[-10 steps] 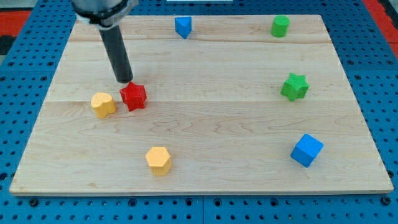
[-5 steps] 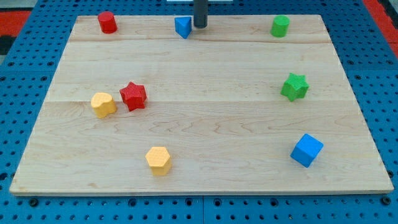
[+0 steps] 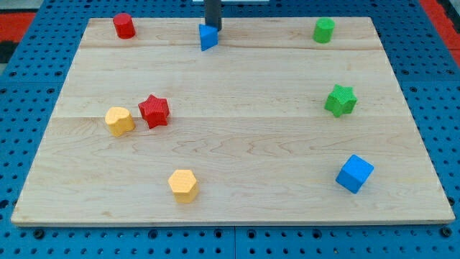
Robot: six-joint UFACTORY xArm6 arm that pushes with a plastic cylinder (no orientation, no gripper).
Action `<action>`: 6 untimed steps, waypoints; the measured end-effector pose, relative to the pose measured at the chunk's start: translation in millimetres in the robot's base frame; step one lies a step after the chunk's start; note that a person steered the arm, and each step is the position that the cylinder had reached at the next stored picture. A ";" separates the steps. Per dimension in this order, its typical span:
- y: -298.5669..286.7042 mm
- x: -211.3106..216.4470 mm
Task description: Move the blue triangle above the red star
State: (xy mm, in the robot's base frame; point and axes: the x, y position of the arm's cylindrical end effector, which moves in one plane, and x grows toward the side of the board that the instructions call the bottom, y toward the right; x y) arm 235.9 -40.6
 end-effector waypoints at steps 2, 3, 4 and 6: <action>-18.2 47.2; -62.9 53.2; -87.9 89.9; -91.2 168.0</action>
